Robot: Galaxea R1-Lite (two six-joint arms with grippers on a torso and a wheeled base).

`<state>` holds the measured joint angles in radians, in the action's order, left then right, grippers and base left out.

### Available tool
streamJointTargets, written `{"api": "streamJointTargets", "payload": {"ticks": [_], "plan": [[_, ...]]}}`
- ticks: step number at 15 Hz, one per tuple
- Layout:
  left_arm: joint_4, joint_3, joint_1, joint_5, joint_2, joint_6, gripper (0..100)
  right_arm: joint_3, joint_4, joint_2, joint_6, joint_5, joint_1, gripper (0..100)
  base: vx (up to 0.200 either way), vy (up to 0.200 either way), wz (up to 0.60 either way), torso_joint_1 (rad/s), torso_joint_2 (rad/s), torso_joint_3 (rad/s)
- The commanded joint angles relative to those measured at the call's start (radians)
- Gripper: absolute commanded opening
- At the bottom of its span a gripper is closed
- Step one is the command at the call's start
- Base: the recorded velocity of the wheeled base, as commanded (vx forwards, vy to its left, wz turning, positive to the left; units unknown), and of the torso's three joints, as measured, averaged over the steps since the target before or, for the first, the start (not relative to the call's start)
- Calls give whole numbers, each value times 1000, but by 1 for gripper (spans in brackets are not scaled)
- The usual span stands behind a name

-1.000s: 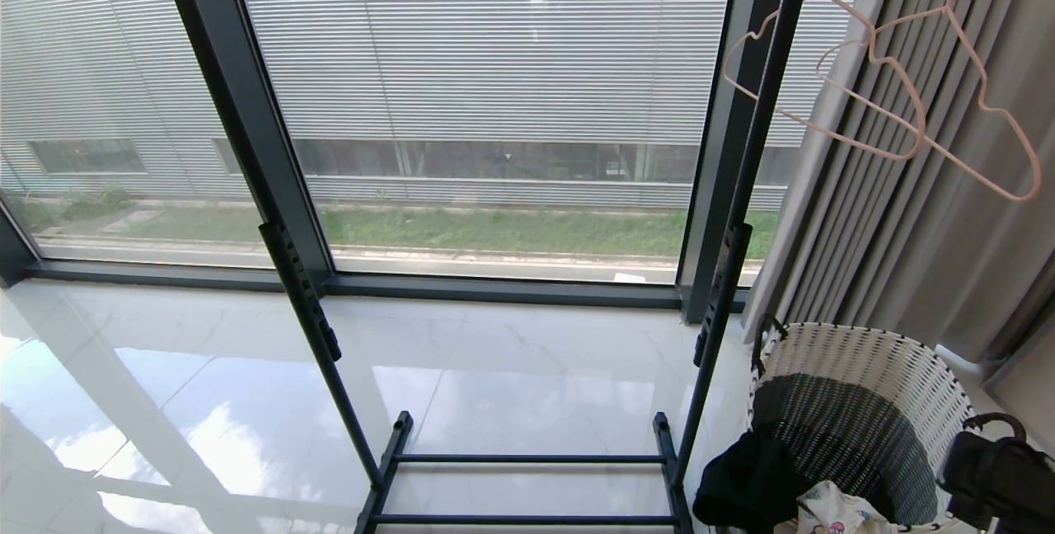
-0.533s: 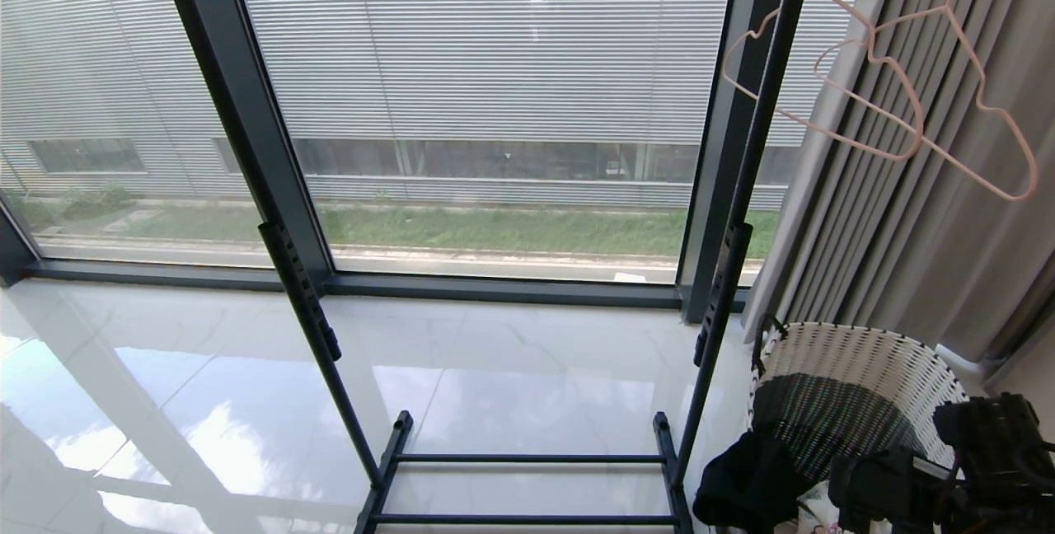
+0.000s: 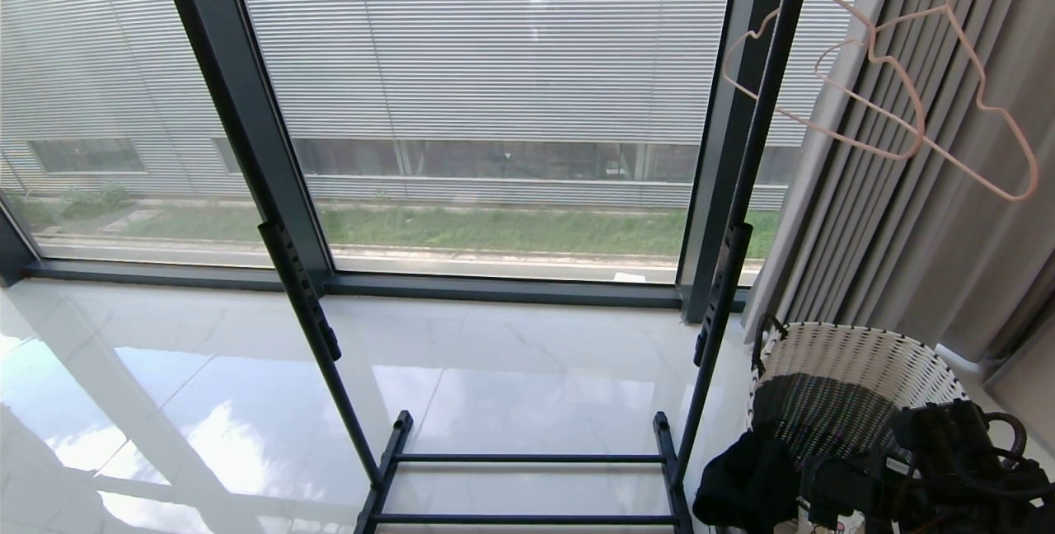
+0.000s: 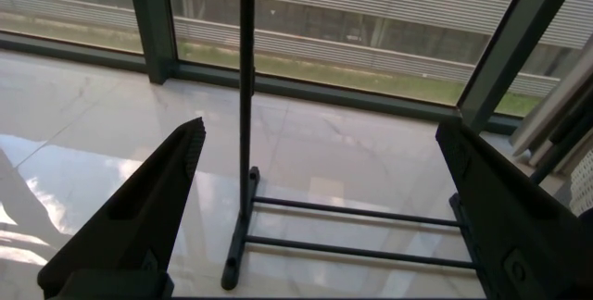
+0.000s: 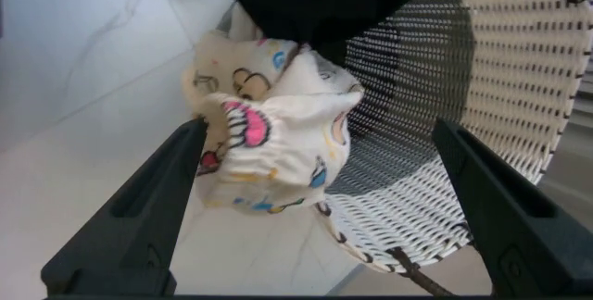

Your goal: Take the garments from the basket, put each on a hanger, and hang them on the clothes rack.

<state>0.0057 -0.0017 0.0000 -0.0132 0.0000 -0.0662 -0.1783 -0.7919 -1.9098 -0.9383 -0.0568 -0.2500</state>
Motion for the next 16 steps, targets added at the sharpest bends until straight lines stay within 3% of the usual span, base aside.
{"api": "streamJointTargets", "payload": {"ticks": [1, 6, 7, 16], "plan": [[0, 0, 0, -1, 0, 0, 100, -3, -84, -91, 12, -29, 0, 100, 0, 0, 0, 0, 0, 0], [0, 0, 0, -1, 0, 0, 100, 0, -167, -129, 41, -66, 3, 100, 0, 0, 0, 0, 0, 0], [0, 0, 0, -1, 0, 0, 100, 0, -167, -129, 41, -67, 3, 0, 0, 0, 0, 0, 0, 0], [0, 0, 0, -1, 0, -3, 100, 97, -179, -6, 73, -113, 32, 0, 0, 0, 0, 0, 0, 0]]}}
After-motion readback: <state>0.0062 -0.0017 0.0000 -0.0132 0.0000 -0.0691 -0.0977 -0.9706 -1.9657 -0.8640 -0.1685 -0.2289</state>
